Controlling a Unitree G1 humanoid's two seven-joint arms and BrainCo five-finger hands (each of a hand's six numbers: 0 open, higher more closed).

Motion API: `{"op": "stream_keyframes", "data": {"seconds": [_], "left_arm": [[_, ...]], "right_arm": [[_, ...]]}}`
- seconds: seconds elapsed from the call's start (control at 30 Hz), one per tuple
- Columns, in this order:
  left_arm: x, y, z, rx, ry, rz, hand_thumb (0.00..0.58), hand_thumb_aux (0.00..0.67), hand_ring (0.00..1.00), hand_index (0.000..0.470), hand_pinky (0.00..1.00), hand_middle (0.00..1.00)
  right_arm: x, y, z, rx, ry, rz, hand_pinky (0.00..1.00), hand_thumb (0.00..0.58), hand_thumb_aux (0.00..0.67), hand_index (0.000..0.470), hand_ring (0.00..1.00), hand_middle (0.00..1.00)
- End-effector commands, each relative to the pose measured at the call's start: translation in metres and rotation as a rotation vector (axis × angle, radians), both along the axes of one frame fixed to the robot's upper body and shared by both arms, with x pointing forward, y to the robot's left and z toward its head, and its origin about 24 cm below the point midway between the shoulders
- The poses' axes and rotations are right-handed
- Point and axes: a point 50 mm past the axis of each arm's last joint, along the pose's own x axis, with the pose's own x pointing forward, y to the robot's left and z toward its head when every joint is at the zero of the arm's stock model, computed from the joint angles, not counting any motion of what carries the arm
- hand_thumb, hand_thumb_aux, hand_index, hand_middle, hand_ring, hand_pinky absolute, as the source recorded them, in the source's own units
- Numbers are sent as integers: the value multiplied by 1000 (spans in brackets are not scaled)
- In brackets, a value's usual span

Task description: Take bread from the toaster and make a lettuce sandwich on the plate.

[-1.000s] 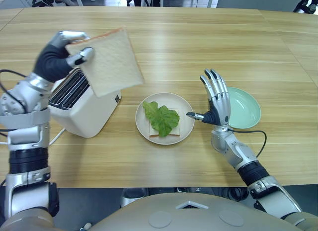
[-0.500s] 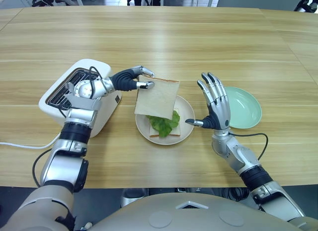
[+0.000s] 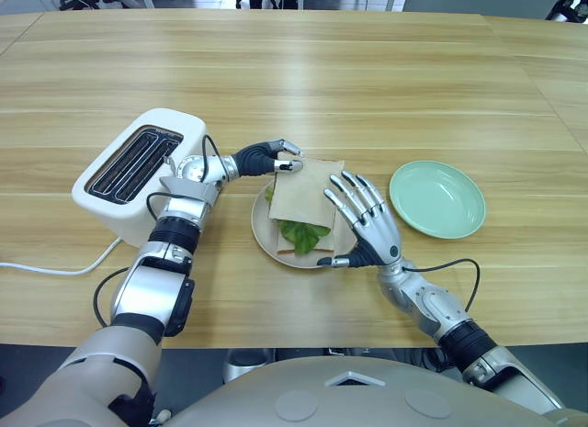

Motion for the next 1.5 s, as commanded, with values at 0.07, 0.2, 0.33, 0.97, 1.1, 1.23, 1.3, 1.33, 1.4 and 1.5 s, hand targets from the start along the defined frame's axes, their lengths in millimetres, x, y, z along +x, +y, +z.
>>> {"op": "stream_keyframes", "data": {"seconds": [0.07,0.2,0.33,0.97,1.1,1.23,1.3,1.33,1.4,1.5], "left_arm": [[-7,2,-28,60,90,52,580,670,1000,460,1000,1000],[-16,-1,-46,107,129,32,580,670,1000,460,1000,1000],[-20,-4,-57,139,165,30,580,670,1000,460,1000,1000],[-15,-3,-62,177,149,103,580,670,1000,460,1000,1000],[-12,-3,-59,157,141,124,580,670,1000,460,1000,1000],[-9,-2,-55,141,120,157,580,670,1000,460,1000,1000],[-6,-1,-53,147,97,184,580,670,1000,460,1000,1000],[-5,-1,-52,155,83,198,580,670,1000,460,1000,1000],[-3,1,-50,182,40,224,400,297,988,204,988,988],[0,1,-46,222,-34,247,0,0,180,0,180,180]], "right_arm": [[-4,2,-8,-44,28,15,0,0,0,0,0,0],[-7,1,-20,-100,59,17,0,0,0,0,0,0],[-5,-2,-30,-133,95,6,0,0,0,0,0,0],[-8,-3,-88,-289,413,42,0,0,0,0,0,0],[-6,-4,-85,-280,392,41,0,0,0,0,0,0],[-4,-4,-84,-284,390,41,0,0,0,0,0,0],[-4,-5,-85,-287,393,39,0,0,0,0,0,0],[-4,-5,-85,-287,394,39,0,0,0,0,0,0],[-4,-5,-85,-286,395,40,0,0,0,0,0,0],[-4,-5,-85,-287,396,40,0,0,0,0,0,0]]}}
